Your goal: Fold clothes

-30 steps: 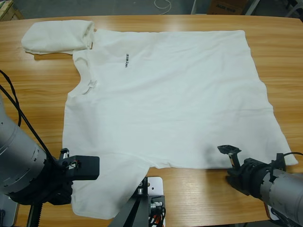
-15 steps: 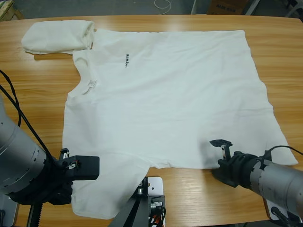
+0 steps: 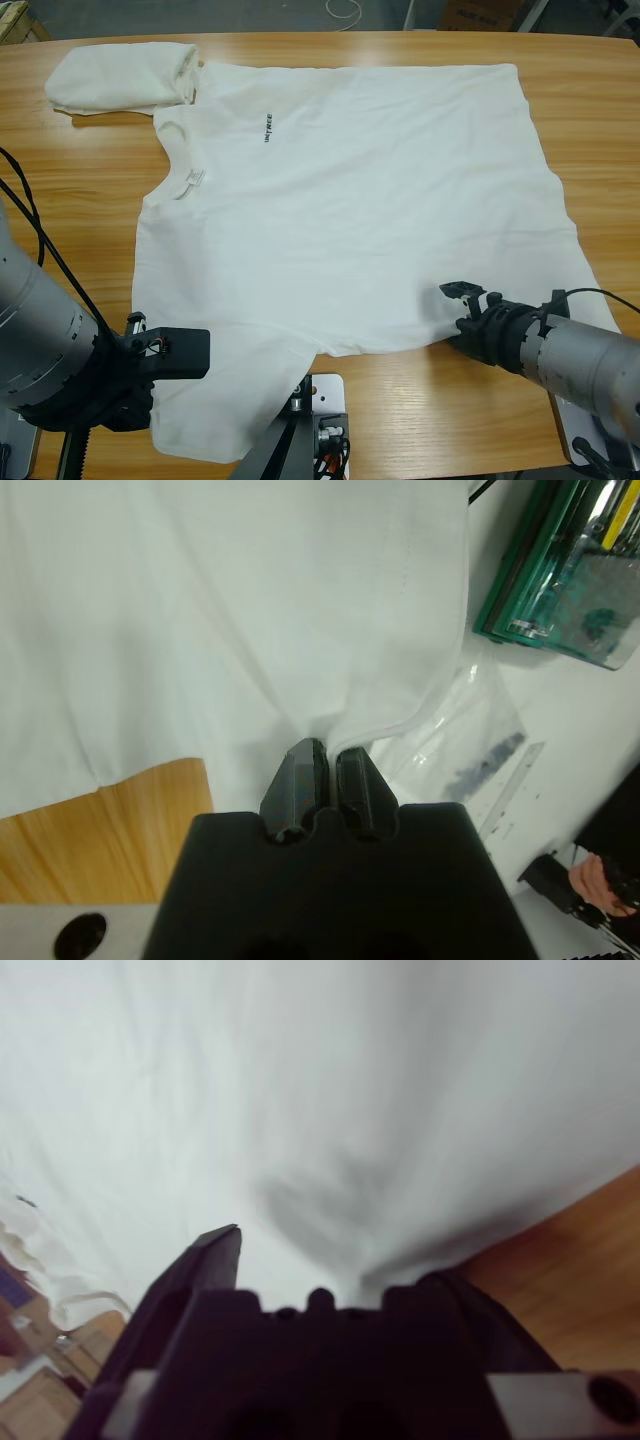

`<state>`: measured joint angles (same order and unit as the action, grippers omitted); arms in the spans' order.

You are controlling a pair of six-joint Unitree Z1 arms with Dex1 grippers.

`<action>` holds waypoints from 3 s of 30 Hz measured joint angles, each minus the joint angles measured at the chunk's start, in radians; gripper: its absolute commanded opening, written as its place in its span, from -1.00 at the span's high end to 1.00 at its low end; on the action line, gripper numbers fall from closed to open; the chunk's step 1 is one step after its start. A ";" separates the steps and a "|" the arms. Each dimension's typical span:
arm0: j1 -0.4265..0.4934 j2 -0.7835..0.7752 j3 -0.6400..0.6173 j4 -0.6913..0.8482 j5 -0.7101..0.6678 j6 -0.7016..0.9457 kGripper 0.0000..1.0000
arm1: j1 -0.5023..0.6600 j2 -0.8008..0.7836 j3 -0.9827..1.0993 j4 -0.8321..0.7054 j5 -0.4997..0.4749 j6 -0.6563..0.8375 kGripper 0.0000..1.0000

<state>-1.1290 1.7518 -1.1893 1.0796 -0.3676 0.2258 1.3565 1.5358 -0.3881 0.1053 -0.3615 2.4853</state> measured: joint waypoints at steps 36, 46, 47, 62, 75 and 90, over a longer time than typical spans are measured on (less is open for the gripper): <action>0.003 0.000 0.000 0.000 0.008 0.000 1.00 | -0.204 -0.072 -0.078 0.283 0.130 -0.256 -0.71; 0.003 0.000 0.000 0.000 0.008 0.000 1.00 | -0.342 -0.231 -0.204 0.524 0.089 -0.382 -1.00; 0.003 0.000 0.000 0.000 0.009 0.000 1.00 | -0.343 -0.244 -0.205 0.531 0.088 -0.387 -1.00; 0.003 0.000 0.000 0.000 0.009 0.000 1.00 | -0.302 -0.249 -0.074 0.398 0.128 -0.187 -1.00; 0.003 0.000 0.000 0.000 0.009 0.000 1.00 | -0.262 -0.247 -0.048 0.386 0.136 -0.146 -1.00; 0.005 0.000 0.000 0.000 0.009 0.001 1.00 | -0.261 -0.189 -0.020 0.292 0.155 -0.149 -0.67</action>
<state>-1.1240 1.7519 -1.1893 1.0796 -0.3585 0.2267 1.0952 1.3473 -0.4085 0.3972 -0.2069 2.3359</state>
